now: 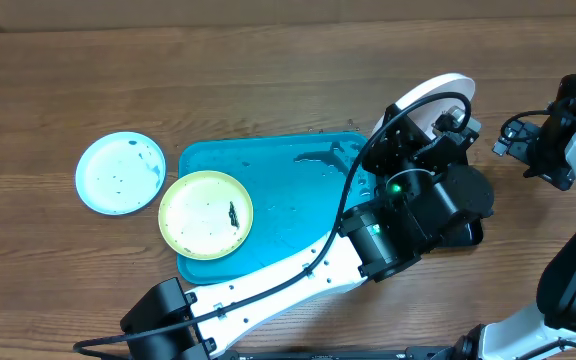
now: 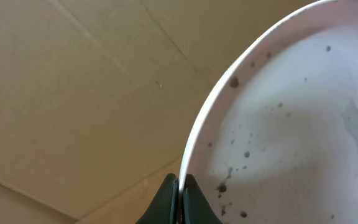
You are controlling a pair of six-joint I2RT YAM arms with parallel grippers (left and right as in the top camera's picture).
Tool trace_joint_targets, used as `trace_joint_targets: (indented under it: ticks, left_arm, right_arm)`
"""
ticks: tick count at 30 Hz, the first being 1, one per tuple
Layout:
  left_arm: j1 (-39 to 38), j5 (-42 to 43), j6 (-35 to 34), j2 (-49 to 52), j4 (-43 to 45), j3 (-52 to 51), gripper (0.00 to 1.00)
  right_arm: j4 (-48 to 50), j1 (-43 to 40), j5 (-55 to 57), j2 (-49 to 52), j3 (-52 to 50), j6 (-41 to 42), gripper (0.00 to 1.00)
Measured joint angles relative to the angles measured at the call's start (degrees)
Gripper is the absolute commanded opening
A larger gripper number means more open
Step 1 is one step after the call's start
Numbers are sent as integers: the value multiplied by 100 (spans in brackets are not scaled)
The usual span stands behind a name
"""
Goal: Clean dirty plates on tray and stack at the side
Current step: 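Lift the white plate with the left gripper and stack it on the light blue plate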
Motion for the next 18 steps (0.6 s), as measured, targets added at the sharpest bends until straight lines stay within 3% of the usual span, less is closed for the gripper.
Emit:
trace_joint_targets:
  ticks: [11, 15, 18]
  left_arm:
    - [101, 579, -824, 0, -616, 7, 4]
    - [195, 1307, -1738, 2, -1606, 37, 4]
    - [511, 2361, -2645, 15, -2280, 44, 4]
  right_arm:
    - [0, 0, -2, 0, 0, -2, 100]
    - [4, 0, -2, 0, 0, -2, 100]
    - [0, -2, 0, 0, 0, -2, 100]
